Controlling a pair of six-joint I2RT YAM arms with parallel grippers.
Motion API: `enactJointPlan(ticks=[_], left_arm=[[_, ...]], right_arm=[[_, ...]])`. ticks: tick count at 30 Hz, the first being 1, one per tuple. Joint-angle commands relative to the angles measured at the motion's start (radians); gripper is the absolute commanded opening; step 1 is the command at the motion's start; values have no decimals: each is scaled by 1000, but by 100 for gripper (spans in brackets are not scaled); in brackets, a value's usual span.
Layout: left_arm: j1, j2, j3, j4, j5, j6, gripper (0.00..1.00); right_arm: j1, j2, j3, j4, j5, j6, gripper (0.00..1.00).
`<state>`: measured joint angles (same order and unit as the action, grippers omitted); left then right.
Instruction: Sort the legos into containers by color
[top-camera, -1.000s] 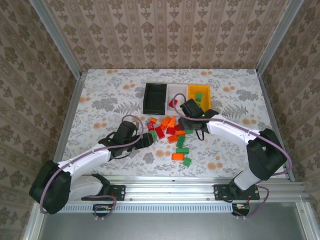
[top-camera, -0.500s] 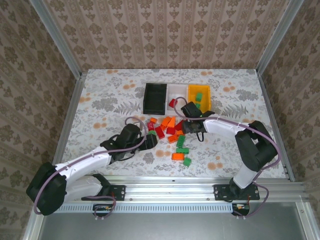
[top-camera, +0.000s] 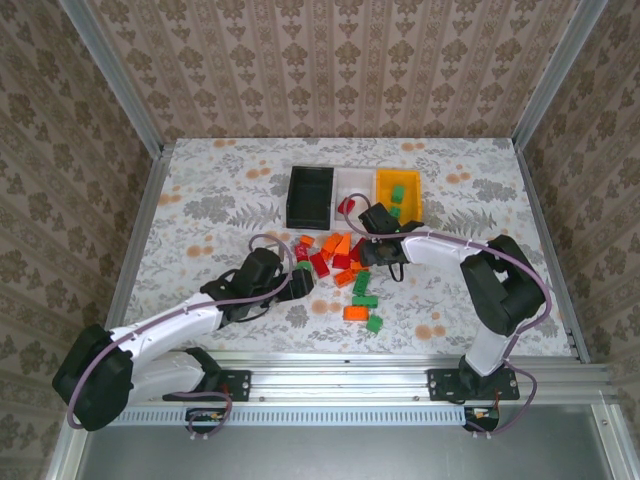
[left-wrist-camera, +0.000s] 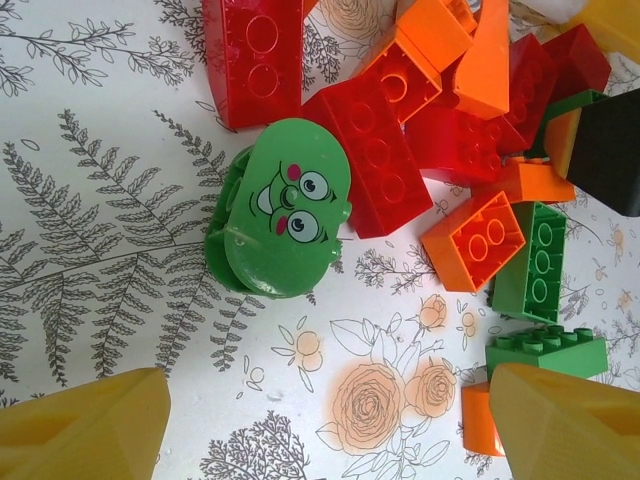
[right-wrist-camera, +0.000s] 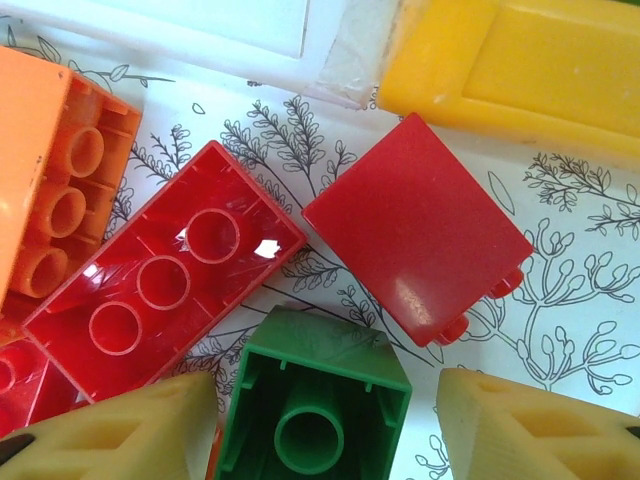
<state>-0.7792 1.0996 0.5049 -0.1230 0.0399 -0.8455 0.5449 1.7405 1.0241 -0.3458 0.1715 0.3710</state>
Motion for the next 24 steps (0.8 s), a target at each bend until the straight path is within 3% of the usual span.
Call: enactJointPlan(ticks=[1, 6, 10, 19, 24], left_arm=[[-8, 8, 23, -3, -12, 2, 86], [-8, 9, 23, -9, -13, 5, 86], [-7, 12, 18, -5, -15, 6, 86], [-8, 31, 30, 15, -2, 9, 86], [-7, 53, 40, 57, 29, -3, 86]], right_arm=[[-8, 40, 4, -16, -6, 12, 54], [-8, 5, -11, 9, -20, 38, 38], [-7, -38, -33, 8, -10, 42, 32], [-4, -264, -19, -74, 70, 21, 31], [-112, -202, 108, -56, 93, -25, 31]])
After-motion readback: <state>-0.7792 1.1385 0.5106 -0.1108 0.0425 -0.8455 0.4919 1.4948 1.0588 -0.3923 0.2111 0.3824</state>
